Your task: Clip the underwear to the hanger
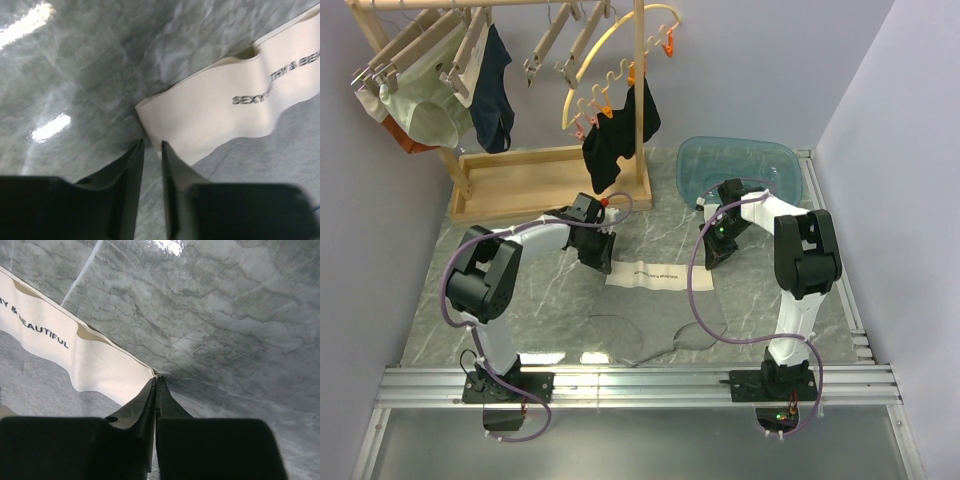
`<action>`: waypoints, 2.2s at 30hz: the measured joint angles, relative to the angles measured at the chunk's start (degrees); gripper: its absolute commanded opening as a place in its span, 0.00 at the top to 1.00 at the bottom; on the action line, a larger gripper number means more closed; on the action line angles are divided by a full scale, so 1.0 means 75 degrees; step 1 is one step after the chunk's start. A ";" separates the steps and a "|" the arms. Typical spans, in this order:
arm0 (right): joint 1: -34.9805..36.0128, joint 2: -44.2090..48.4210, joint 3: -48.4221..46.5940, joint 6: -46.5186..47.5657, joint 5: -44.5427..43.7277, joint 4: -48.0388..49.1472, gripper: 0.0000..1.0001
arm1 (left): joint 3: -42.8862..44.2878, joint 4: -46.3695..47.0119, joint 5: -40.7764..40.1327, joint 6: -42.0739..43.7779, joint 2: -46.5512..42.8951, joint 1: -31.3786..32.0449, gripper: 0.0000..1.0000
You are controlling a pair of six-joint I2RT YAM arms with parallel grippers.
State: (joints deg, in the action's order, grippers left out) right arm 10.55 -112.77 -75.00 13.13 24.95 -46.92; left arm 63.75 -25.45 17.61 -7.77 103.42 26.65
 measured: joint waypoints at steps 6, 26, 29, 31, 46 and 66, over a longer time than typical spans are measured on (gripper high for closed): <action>0.0041 -0.0128 -0.0195 -0.0012 0.0020 -0.0017 1.00 | -0.0020 0.0169 -0.0015 -0.0160 0.0099 -0.0006 0.78; 0.0227 -0.0029 -0.0522 -0.0146 -0.0090 0.0067 0.52 | -0.0026 0.0073 0.0052 -0.0189 0.0020 -0.0825 0.62; 0.0297 0.0219 -0.0775 -0.0163 0.0000 -0.0006 0.52 | -0.0076 -0.0058 0.0087 0.0052 -0.0326 -0.0804 0.59; 0.0315 0.0615 -0.0831 -0.0146 0.0090 -0.0070 0.52 | -0.0210 -0.0134 0.0198 0.0396 -0.0976 -0.0752 0.59; -0.0924 0.1556 -0.0699 -0.0058 0.1341 -0.0976 0.58 | -0.0734 -0.0612 -0.0991 0.2556 -0.2209 0.5406 0.59; -0.1148 0.1556 -0.0694 0.0280 0.1428 -0.1343 0.60 | 0.0825 -0.1594 -0.0411 0.2818 -0.0283 0.4983 1.00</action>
State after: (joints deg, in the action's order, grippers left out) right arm 1.93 -101.10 -80.20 15.22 35.66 -56.99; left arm 69.93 -37.41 14.52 13.37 101.30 64.03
